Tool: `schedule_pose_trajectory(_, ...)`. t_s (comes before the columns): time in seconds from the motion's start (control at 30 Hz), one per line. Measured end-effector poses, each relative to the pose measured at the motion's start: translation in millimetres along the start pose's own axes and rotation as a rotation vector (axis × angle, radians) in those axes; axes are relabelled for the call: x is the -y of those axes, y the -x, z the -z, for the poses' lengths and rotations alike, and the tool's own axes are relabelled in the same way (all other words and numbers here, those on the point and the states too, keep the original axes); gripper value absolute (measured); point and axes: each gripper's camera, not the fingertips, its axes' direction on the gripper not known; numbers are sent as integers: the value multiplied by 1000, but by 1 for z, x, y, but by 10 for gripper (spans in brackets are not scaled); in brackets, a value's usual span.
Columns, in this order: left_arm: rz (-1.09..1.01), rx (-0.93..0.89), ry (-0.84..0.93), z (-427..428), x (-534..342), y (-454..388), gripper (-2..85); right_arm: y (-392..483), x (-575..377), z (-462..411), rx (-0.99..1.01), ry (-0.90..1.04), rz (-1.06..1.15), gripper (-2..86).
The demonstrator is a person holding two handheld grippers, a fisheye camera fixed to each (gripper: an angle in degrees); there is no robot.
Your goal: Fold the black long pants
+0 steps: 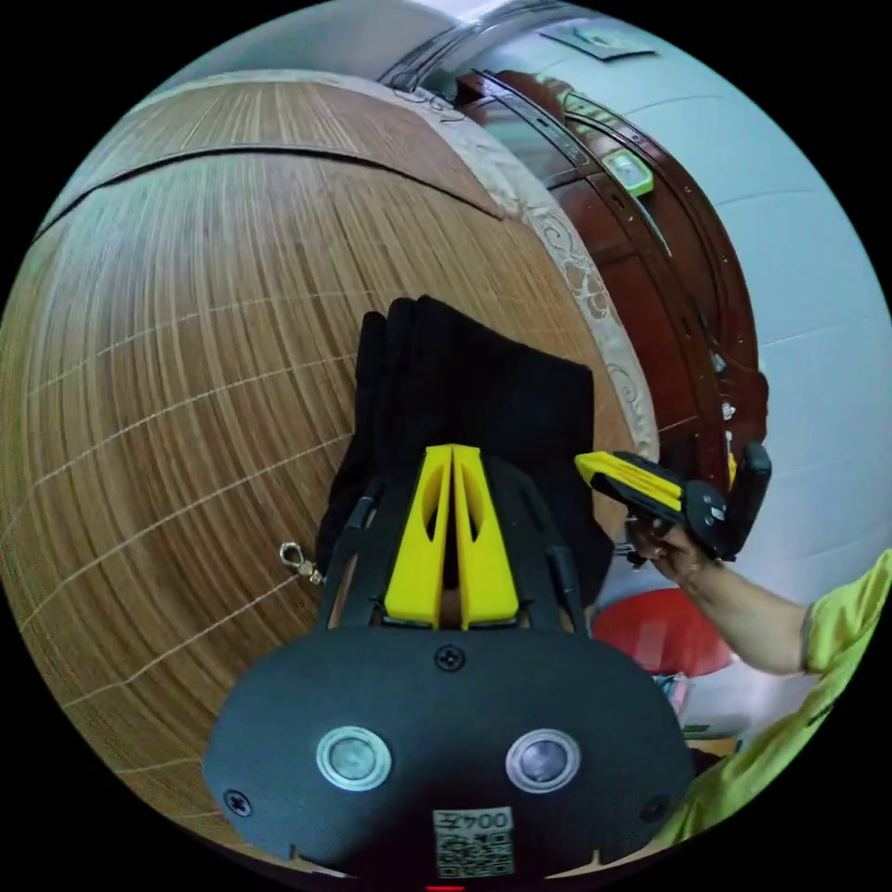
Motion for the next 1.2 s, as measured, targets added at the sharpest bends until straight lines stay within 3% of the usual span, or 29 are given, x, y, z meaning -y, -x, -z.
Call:
schedule_pose_trajectory(0.13,-152,-39,-84,84,-27,-16,32,-97,-116,62,267,-39,-281,77)
schedule_pose_trajectory(0.23,-173,-44,2,107,-69,9,69,-119,-195,58,429,52,-369,135)
schedule_pose_trajectory(0.37,-166,-42,110,110,-118,32,100,-127,-251,54,486,83,-412,161)
schedule_pose_trajectory(0.7,-325,5,188,80,-140,1,97,-173,-293,75,468,100,-423,118)
schedule_pose_trajectory(0.87,-261,-50,185,82,-136,16,46,-202,-321,87,408,113,-452,42)
schedule_pose_trajectory(1.1,-168,-66,215,99,-129,28,42,-224,-362,94,409,155,-509,65)
schedule_pose_trajectory(1.2,-133,-6,180,135,-127,27,70,-235,-380,137,298,70,-520,72)
